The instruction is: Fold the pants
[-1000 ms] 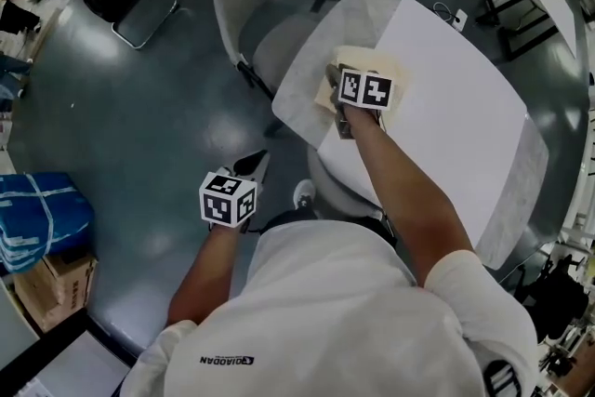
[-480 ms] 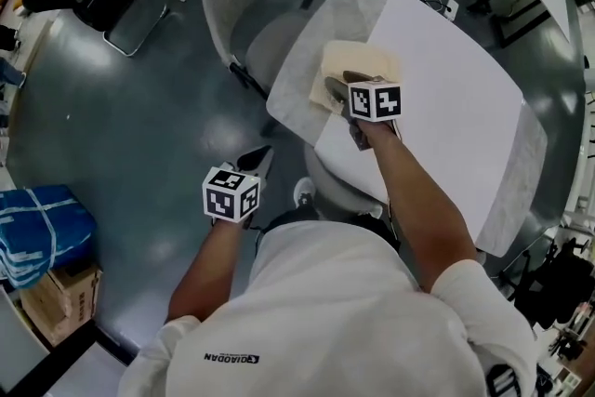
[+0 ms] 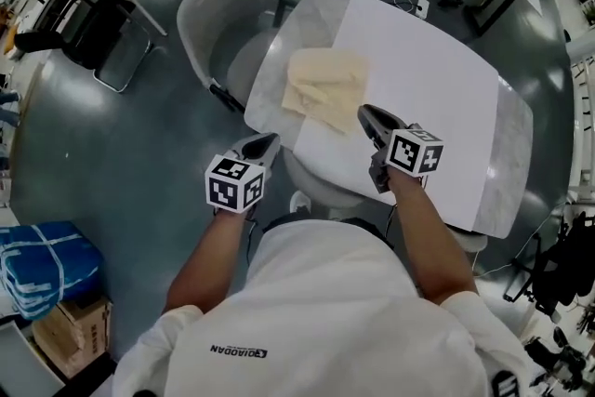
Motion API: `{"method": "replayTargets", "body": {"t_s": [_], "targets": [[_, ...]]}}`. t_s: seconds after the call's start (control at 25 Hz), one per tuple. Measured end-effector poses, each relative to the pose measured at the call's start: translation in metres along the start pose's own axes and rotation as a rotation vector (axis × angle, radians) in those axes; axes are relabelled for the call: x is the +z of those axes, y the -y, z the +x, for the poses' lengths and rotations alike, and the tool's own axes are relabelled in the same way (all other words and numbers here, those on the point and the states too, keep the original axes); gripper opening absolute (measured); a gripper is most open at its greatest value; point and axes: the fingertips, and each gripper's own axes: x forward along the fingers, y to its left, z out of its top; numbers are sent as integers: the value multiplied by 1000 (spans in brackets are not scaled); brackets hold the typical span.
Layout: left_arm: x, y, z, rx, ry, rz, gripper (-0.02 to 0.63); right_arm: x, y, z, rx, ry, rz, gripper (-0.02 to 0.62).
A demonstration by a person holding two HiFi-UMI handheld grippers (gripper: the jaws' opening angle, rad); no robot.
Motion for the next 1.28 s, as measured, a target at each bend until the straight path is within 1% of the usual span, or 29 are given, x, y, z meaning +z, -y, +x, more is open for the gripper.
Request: {"method": "replayTargets", "body": {"t_s": [0.04,0.12,0.24,0.32,0.48,0.6,0.72,0.92,1.08,1.28], "targets": [[4,12,1,-11,3,13,26,-1,-1,-18,8,22,13,40],[10,36,3,-34,9,26,26,-7,-7,-51,37,58,28,21],[13,72,4,-77,13,20,26,-17,-20,-93,82,95,17,21],[11,96,3,-100,8,34,26,-24,-29,-118,95,102,-17,21],[15,134,4,-112,21,79,26,-33,-25,-155,71,104,-89,20],[12,158,-1,-109,29,102,26,-46,-21,-178,61,96,-96,20],[1,180,-9,-101,23,112,26,-66,-23,-197,61,82,-110,20],[-23,204,-23,-92,21,123,26,-91,-32,-211,95,80,-115,20],[-40,209,-31,-89,-2,127,26,-99,-42,-214,105,88,-106,20],[-30,201,-37,-95,15,141,28,-92,-52,-216,95,108,-127,20]]}}
